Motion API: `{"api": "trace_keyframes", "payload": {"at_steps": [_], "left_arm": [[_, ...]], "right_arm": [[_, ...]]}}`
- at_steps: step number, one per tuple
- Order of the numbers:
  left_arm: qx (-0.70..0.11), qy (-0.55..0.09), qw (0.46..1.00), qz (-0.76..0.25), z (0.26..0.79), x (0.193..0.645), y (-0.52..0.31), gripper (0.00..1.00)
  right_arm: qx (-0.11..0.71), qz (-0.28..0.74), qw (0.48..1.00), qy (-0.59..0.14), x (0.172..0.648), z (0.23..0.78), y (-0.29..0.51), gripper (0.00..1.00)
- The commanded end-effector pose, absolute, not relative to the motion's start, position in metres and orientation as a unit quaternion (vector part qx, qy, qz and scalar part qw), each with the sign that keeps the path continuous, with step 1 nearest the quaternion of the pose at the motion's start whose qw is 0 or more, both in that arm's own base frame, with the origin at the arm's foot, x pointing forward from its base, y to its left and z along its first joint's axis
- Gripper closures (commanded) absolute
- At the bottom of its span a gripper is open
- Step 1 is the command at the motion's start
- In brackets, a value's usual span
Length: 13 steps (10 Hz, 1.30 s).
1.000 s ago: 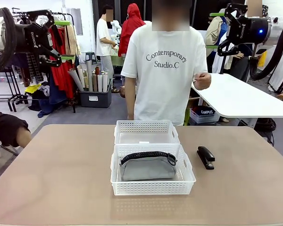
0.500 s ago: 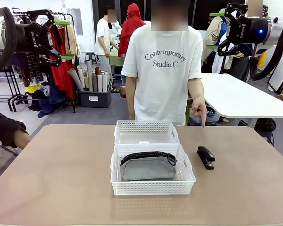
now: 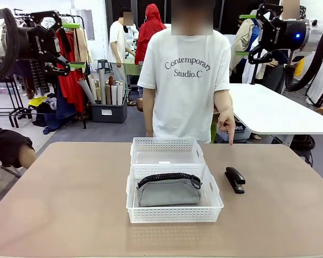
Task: Distribute items into two baskets.
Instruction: Pick up the Stapler that the person points to.
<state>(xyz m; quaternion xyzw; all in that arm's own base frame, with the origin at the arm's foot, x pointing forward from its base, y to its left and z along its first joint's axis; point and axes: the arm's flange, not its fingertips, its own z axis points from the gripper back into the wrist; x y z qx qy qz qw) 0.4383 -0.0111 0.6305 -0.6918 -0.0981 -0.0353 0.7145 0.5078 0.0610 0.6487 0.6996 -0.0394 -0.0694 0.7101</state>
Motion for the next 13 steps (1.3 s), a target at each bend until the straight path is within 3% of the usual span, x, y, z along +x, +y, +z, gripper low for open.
{"api": "trace_keyframes", "payload": {"at_steps": [1,13], "left_arm": [[-0.692,-0.099,0.714,-0.035,0.6302,0.4367,-0.0114,0.00],[-0.692,-0.099,0.714,-0.035,0.6302,0.4367,-0.0114,0.00]], "right_arm": [[0.702,-0.069,0.708,-0.040,0.5053,0.6507,0.0610,0.00],[0.702,-0.069,0.708,-0.040,0.5053,0.6507,0.0610,0.00]]}}
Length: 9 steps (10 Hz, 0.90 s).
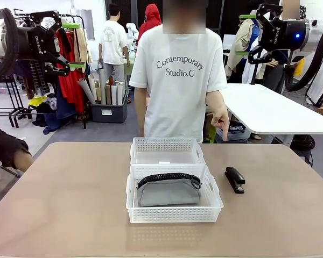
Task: Distribute items into two baskets.
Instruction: Pick up the Stapler that the person points to.
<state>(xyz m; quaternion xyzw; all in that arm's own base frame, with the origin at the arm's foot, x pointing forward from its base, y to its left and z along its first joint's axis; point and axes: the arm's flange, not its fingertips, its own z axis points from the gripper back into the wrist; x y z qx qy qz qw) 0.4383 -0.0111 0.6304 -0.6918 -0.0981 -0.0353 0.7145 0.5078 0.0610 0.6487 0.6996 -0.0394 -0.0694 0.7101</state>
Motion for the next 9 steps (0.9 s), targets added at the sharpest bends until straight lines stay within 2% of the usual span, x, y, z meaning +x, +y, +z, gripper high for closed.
{"api": "trace_keyframes", "payload": {"at_steps": [1,9], "left_arm": [[-0.692,-0.099,0.714,-0.035,0.6302,0.4367,-0.0114,0.00],[-0.692,-0.099,0.714,-0.035,0.6302,0.4367,-0.0114,0.00]], "right_arm": [[0.702,-0.069,0.708,-0.040,0.5053,0.6507,0.0610,0.00],[0.700,-0.069,0.710,-0.039,0.5078,0.6487,0.0610,0.00]]}}
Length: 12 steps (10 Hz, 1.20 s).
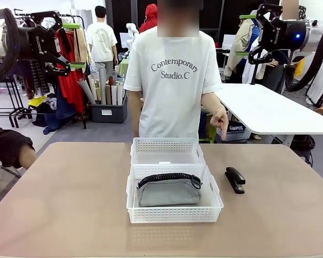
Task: Distribute items into two baskets.
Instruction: Pick up the Stapler that the person points to.
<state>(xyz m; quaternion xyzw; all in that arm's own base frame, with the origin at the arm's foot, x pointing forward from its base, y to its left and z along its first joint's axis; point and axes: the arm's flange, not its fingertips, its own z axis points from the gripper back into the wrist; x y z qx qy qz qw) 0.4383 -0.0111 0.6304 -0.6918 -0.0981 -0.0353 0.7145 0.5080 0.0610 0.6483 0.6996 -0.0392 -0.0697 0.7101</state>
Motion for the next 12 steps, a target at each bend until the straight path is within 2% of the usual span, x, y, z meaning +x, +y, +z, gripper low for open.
{"api": "trace_keyframes", "payload": {"at_steps": [1,2,5,6,9,12], "left_arm": [[-0.692,-0.099,0.714,-0.035,0.630,0.437,-0.011,0.00],[-0.692,-0.099,0.714,-0.035,0.630,0.437,-0.011,0.00],[-0.692,-0.099,0.714,-0.035,0.630,0.437,-0.011,0.00],[-0.692,-0.099,0.714,-0.035,0.630,0.437,-0.011,0.00],[-0.692,-0.099,0.714,-0.035,0.630,0.437,-0.011,0.00],[-0.692,-0.099,0.714,-0.035,0.630,0.437,-0.011,0.00]], "right_arm": [[0.654,-0.078,0.752,-0.022,0.504,0.638,0.068,0.00],[0.607,-0.078,0.791,0.008,0.510,0.637,0.073,0.00],[0.425,-0.015,0.905,-0.001,0.523,0.620,0.086,0.00],[0.371,0.005,0.929,-0.005,0.521,0.606,0.091,0.00],[0.246,0.053,0.968,0.016,0.523,0.588,0.089,0.00],[0.237,0.047,0.970,0.031,0.529,0.579,0.083,0.00]]}}
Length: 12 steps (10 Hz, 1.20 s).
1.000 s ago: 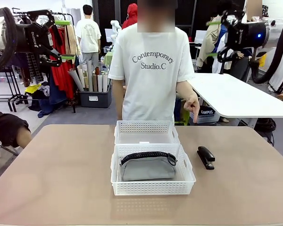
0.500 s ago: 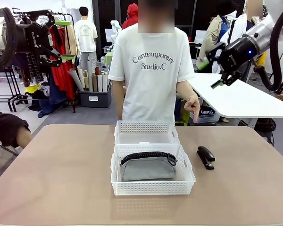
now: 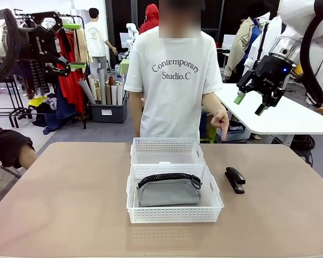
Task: Distribute items into two baskets.
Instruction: Pick up the Stapler that the person points to.
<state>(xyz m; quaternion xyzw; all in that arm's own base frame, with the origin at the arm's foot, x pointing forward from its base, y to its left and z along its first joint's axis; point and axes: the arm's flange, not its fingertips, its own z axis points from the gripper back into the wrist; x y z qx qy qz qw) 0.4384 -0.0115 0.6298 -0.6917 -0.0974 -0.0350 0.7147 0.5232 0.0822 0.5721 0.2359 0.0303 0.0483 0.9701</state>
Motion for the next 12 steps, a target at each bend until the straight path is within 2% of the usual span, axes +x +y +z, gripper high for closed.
{"api": "trace_keyframes", "payload": {"at_steps": [1,2,6,8,12], "left_arm": [[-0.692,-0.099,0.714,-0.035,0.630,0.437,-0.011,0.00],[-0.692,-0.099,0.714,-0.035,0.630,0.437,-0.011,0.00],[-0.692,-0.099,0.714,-0.035,0.630,0.437,-0.011,0.00],[-0.692,-0.099,0.714,-0.035,0.630,0.437,-0.011,0.00],[-0.692,-0.099,0.714,-0.035,0.630,0.437,-0.011,0.00]], "right_arm": [[0.258,0.047,0.964,0.039,0.529,0.581,0.083,0.00],[0.236,0.048,0.970,0.030,0.523,0.572,0.082,0.00],[0.240,0.046,0.969,0.033,0.524,0.571,0.081,0.00],[0.104,0.095,0.989,0.038,0.528,0.543,0.091,0.00],[-0.057,0.111,0.991,0.055,0.525,0.485,0.091,0.00]]}}
